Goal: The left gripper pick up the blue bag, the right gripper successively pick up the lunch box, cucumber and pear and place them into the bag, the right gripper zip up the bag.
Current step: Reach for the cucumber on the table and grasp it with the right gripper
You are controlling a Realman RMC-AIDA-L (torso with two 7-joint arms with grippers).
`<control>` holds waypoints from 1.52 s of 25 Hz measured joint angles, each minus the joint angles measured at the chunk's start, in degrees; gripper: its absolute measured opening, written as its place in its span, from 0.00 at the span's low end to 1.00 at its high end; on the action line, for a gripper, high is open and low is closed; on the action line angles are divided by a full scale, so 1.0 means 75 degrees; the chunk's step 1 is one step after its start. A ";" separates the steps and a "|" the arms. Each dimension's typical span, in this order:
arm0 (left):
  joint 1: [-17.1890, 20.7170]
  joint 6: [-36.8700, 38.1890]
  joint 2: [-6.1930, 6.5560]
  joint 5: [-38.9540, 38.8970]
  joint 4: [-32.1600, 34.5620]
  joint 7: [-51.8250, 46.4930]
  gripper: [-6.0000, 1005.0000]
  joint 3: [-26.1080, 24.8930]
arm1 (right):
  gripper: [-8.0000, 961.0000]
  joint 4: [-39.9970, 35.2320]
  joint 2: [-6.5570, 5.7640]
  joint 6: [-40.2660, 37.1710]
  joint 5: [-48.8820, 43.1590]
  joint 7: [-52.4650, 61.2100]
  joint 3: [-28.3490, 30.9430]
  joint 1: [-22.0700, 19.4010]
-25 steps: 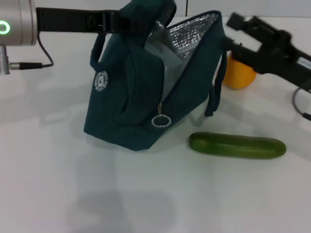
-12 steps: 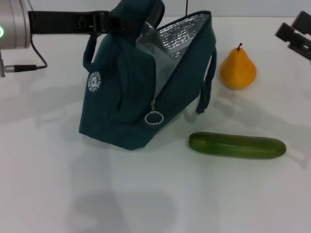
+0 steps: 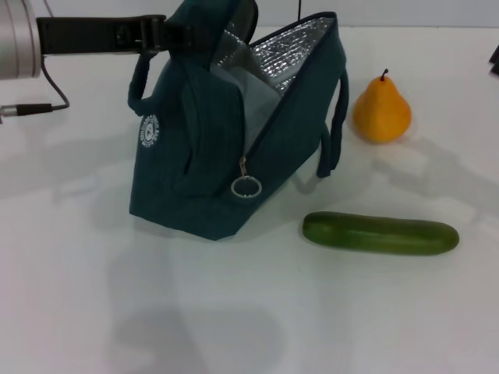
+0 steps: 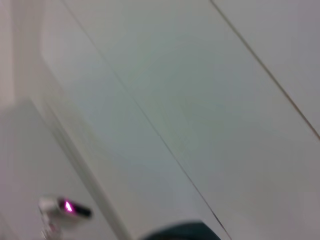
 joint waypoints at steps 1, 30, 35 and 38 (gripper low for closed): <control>0.0001 -0.0003 -0.0001 0.0000 -0.0046 0.0020 0.06 -0.0013 | 0.93 -0.0075 -0.0057 0.0145 -0.0186 -0.0009 0.0000 0.0027; -0.0157 -0.0099 0.0002 -0.0013 -0.0517 0.0315 0.06 -0.0144 | 0.92 -0.5451 0.0486 -0.0239 -1.0458 0.3877 0.1190 0.3175; -0.0239 -0.0096 0.0014 -0.0005 -0.0524 0.0321 0.06 -0.0127 | 0.92 -0.5415 0.0849 -0.1018 -1.1233 0.4420 0.1086 0.4076; -0.0302 -0.0095 0.0016 0.0000 -0.0608 0.0324 0.06 -0.0123 | 0.92 -0.5391 0.1240 -0.1133 -1.1942 0.4621 0.0887 0.4396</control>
